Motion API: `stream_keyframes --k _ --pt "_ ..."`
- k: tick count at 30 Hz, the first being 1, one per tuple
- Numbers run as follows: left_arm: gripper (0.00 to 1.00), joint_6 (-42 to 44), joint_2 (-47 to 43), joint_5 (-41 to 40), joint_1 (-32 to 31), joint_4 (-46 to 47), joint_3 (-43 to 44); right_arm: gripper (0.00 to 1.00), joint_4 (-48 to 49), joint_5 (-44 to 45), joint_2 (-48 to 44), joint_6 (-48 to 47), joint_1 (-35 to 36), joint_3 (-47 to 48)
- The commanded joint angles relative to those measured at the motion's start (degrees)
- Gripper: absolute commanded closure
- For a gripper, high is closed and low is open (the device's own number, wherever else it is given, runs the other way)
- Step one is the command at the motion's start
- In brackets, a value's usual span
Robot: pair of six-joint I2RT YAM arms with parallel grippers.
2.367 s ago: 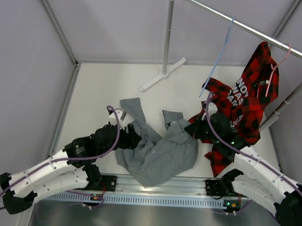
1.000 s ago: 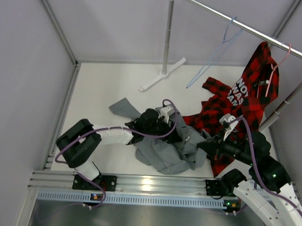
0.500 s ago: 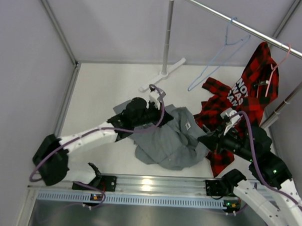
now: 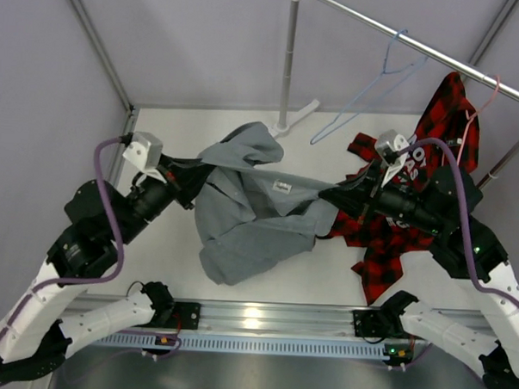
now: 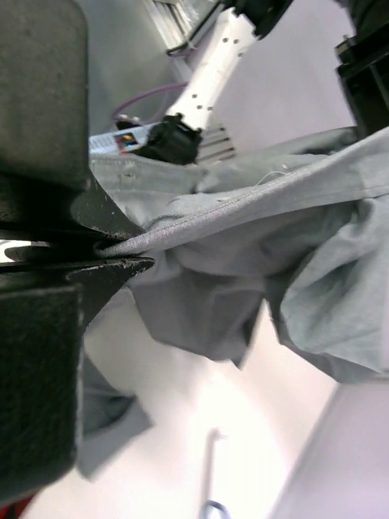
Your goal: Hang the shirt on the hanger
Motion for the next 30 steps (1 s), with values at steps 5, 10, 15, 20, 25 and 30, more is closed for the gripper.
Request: stream_keyframes --k 5,10,15,20,25,30 --pt "1.0 -1.92 -1.04 -1.8 0.68 -6.47 -6.01 0.98 6.97 11.97 -3.61 0.44 4.15 -9.57" --pt "1.0 -9.92 -0.69 -1.79 0.68 -1.12 -23.24 0.88 21.22 4.52 -14.31 5.62 5.04 -38.01" --pt "1.0 -13.09 -2.71 -1.1 0.59 3.1 -30.99 0.18 23.37 9.31 -20.14 6.08 4.86 -45.47" --pt "1.0 -13.27 -1.48 2.07 0.68 3.37 -29.24 0.05 23.44 8.38 -13.31 2.39 4.95 -37.83" --pt "1.0 -13.09 -2.8 3.39 0.68 3.2 -28.98 0.04 28.95 -0.92 1.02 -3.85 5.12 -31.5" --pt "1.0 -15.11 -2.1 5.41 0.68 2.5 -27.31 0.05 33.55 -3.59 10.94 -7.53 11.26 -27.9"
